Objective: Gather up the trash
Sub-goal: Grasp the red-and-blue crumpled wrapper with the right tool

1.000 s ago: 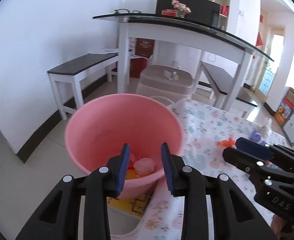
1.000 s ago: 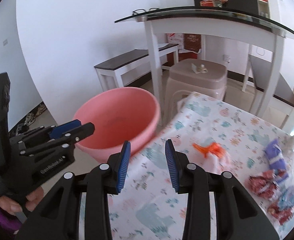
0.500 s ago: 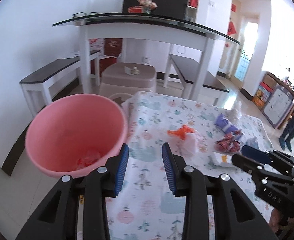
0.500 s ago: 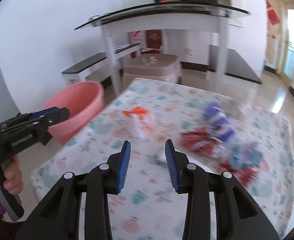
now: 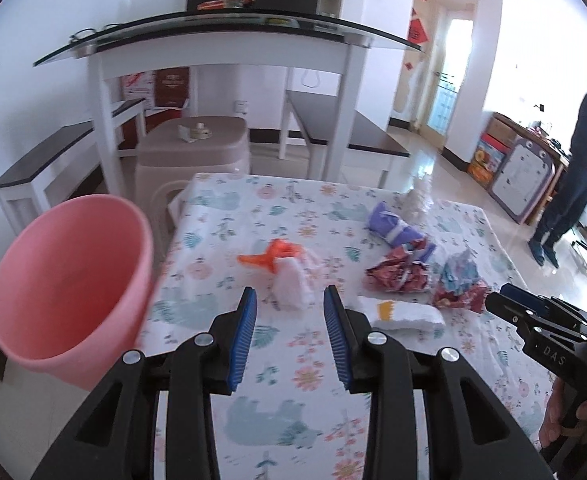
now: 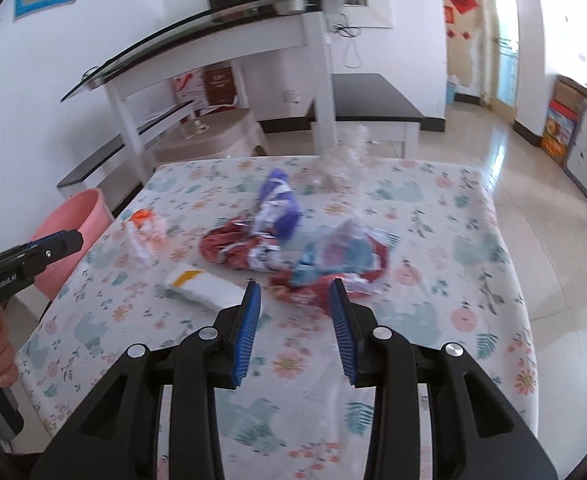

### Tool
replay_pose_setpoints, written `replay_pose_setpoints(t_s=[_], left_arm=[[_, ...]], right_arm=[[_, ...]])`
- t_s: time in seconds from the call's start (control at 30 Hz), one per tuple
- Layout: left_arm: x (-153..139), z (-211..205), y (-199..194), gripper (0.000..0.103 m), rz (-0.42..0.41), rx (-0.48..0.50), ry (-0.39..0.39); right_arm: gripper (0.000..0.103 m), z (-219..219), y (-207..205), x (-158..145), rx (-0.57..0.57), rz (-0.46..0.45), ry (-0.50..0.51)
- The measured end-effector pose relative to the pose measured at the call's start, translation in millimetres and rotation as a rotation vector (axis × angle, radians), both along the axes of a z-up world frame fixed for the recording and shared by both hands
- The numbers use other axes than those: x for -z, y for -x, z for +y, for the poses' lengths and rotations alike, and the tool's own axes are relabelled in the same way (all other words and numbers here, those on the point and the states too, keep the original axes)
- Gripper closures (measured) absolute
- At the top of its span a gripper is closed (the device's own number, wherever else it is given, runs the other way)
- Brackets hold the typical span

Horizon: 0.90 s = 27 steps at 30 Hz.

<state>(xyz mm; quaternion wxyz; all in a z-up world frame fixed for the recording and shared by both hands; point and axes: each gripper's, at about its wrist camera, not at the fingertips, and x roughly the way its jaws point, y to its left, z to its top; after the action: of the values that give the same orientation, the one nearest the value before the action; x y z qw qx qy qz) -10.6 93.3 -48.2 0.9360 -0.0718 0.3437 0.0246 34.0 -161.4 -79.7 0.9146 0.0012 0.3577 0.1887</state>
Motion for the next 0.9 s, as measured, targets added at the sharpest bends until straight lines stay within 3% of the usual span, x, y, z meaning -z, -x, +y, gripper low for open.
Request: replay_pose_setpoints(t_s=[0.27,0.9], left_arm=[[6.1,-26.8,-18.2,0.069,0.018,0.077,-0.004],[18.1,-49.3,-49.4,0.069,0.051,0.179,0.023]], right_arm=[[0.066,-18.9,-8.4,8.7,0.032,0.067,-0.044],[0.066,0.7,-39.3,29.8,0.077,0.162,-0.02]])
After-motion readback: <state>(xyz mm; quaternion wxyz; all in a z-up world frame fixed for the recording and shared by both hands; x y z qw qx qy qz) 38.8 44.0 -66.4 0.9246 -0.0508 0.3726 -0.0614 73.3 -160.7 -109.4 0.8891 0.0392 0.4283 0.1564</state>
